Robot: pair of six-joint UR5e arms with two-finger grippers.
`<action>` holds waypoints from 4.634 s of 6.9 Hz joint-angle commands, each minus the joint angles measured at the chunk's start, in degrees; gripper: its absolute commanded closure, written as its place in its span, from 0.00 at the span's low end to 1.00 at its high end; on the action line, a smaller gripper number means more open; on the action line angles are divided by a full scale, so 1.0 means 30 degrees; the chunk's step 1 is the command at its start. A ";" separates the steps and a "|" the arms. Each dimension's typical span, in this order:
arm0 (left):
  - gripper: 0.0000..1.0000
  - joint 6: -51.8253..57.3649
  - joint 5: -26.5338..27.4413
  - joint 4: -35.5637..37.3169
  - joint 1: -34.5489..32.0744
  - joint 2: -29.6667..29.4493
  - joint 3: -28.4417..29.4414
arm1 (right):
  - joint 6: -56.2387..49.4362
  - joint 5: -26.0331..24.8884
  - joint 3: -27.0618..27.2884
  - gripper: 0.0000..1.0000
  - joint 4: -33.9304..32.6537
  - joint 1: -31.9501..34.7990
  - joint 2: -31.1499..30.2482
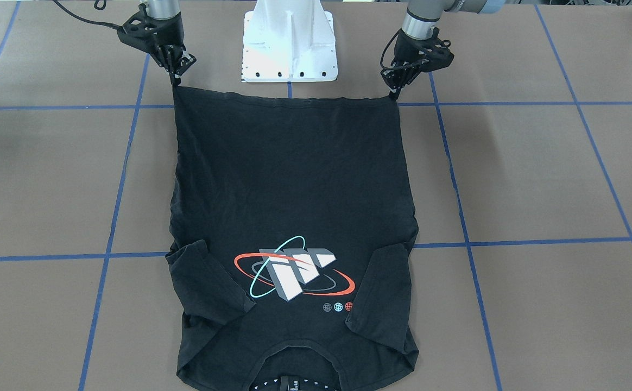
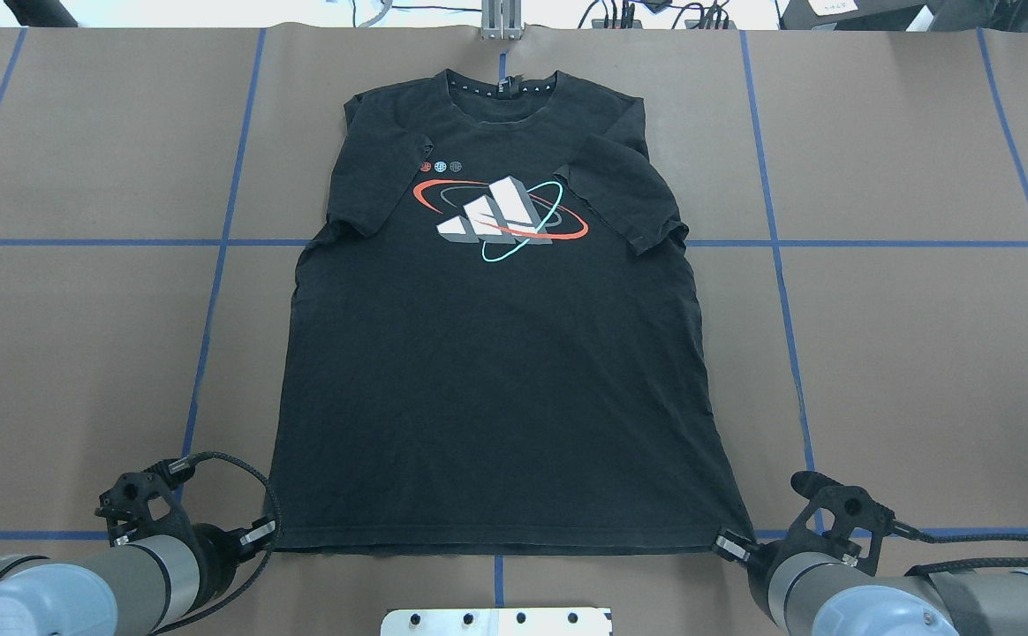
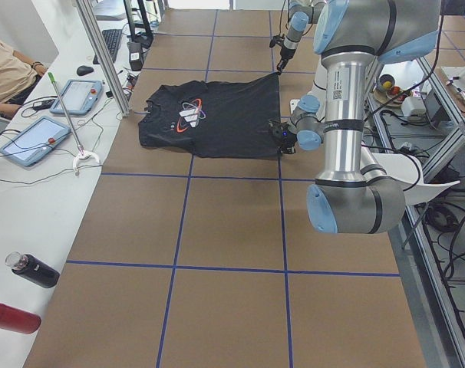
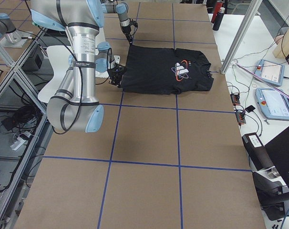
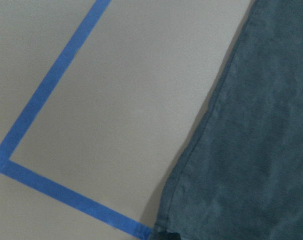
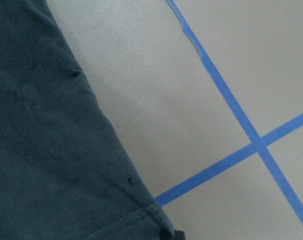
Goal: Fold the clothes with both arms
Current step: 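Grasp the hem corners with both grippers, then lift the hem with both grippers and fold it toward the collar, then release the hem with both grippers onto the collar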
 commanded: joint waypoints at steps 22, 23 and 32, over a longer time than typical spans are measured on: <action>1.00 1.0400 -0.6953 0.0215 -1.4855 -0.8167 0.5931 | -0.7911 0.9977 -1.2753 1.00 -0.0210 1.7127 1.2528; 1.00 1.0578 -0.6896 0.0129 -1.4918 -0.8196 0.6105 | -0.7940 0.9978 -1.3103 1.00 -0.0210 1.7188 1.2789; 0.82 1.0404 -0.6252 -0.4115 -1.5300 -1.1329 1.4389 | -0.8145 0.8138 -2.0020 0.79 0.3685 1.6254 1.5458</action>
